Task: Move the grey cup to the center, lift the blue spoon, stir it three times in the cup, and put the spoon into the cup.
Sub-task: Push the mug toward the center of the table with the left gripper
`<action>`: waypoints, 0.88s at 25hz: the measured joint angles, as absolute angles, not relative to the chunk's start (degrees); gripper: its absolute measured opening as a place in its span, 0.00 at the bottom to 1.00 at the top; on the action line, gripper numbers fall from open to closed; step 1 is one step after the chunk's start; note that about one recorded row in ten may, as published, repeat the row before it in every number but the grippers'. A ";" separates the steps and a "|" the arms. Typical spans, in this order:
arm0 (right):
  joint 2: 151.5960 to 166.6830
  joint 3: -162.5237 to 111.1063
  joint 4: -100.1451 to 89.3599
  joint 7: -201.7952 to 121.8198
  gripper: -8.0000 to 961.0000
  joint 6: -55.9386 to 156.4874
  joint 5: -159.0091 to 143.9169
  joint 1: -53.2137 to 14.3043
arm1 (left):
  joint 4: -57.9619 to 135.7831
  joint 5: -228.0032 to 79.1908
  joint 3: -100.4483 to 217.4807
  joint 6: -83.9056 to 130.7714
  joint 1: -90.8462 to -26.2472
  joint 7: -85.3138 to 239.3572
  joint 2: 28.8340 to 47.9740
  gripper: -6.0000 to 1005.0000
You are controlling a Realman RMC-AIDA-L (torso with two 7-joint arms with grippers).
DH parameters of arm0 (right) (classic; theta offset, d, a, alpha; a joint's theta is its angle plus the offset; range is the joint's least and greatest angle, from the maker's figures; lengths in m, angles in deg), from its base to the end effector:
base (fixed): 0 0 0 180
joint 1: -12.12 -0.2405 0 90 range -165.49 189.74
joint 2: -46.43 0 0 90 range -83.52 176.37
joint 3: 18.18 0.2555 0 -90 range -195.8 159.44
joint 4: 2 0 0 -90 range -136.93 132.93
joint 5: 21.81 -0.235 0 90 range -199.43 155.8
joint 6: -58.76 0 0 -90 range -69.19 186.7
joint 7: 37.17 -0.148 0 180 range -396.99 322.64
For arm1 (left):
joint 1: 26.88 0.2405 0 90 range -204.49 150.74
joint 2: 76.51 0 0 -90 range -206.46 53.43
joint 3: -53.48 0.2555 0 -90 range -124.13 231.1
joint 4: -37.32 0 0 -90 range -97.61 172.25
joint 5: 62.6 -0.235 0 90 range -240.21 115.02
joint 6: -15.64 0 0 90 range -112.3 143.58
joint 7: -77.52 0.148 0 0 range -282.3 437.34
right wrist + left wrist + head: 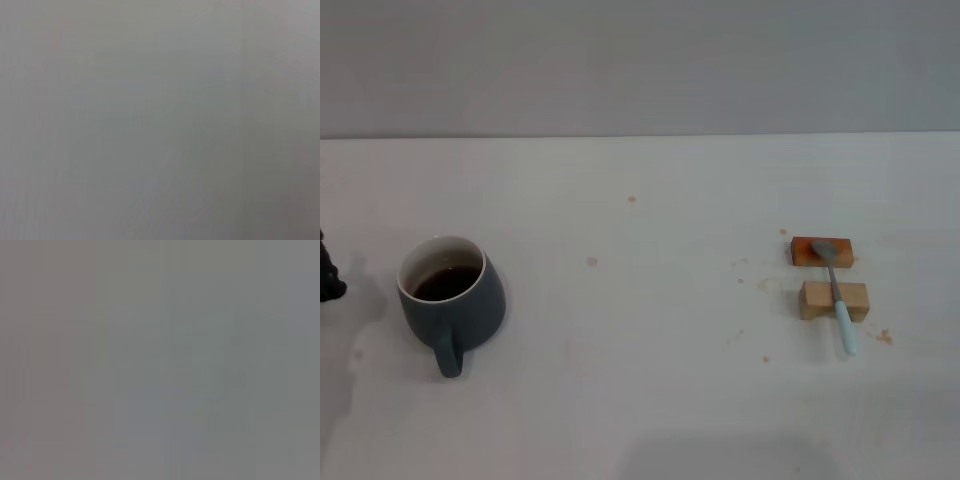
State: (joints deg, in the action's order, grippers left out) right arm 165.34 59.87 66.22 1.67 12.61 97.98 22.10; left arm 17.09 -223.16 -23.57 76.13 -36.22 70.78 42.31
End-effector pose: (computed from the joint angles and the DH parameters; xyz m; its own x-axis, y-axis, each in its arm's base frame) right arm 0.3559 0.2877 0.0992 0.7671 0.0508 -0.6396 -0.5651 0.5256 -0.6360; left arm -0.3943 0.2923 -0.0084 0.7362 0.0371 0.6757 0.6761 0.0024 -0.7368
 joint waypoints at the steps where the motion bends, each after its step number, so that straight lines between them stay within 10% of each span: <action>1: 165.34 59.86 66.22 1.67 0.75 12.61 97.98 22.08 | 17.03 -223.16 -23.00 76.16 -36.14 70.78 42.31 0.00; 22: 165.34 59.76 67.96 1.67 0.75 12.62 99.32 22.68 | 13.07 -223.18 -11.97 76.07 -36.47 71.18 42.50 0.00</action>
